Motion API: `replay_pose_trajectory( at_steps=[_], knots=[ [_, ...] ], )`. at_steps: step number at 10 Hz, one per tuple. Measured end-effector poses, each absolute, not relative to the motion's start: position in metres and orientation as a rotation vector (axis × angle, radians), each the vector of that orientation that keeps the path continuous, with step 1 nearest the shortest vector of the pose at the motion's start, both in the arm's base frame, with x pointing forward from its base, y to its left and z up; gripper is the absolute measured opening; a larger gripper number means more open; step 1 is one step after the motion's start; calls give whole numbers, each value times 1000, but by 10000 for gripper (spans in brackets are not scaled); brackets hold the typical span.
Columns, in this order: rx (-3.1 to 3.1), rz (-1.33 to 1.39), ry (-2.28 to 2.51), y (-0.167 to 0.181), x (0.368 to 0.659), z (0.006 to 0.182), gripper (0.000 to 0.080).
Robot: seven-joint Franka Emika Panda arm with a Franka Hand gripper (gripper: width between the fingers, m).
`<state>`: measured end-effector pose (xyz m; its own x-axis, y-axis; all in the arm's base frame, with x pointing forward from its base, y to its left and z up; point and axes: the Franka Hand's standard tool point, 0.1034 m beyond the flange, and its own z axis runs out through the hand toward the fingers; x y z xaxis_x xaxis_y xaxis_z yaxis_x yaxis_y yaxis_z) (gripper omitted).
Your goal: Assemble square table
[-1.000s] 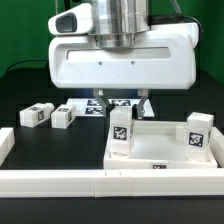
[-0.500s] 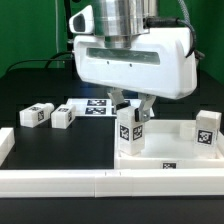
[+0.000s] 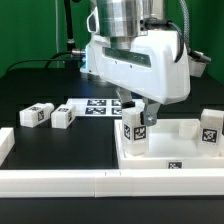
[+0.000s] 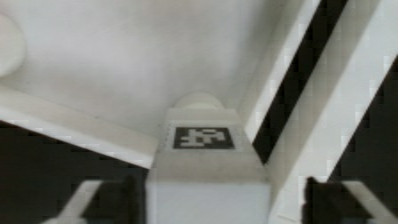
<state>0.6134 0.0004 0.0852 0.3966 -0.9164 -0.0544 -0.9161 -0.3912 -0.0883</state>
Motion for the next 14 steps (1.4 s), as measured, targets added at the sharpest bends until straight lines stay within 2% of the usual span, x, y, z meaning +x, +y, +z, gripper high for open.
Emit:
replay_pose_trajectory(
  at_steps=[1, 2, 4, 5, 12, 14],
  knots=[
    [-2598, -7, 1577, 1, 613, 85, 571],
    [-2631, -10, 1521, 4, 613, 85, 633],
    [-2722, -20, 1353, 3, 613, 85, 647],
    [-2749, -23, 1298, 4, 613, 85, 647],
    [-3080, -73, 94, -2, 611, 83, 649],
    [-3102, -77, -95, -1, 612, 83, 649]
  ],
)
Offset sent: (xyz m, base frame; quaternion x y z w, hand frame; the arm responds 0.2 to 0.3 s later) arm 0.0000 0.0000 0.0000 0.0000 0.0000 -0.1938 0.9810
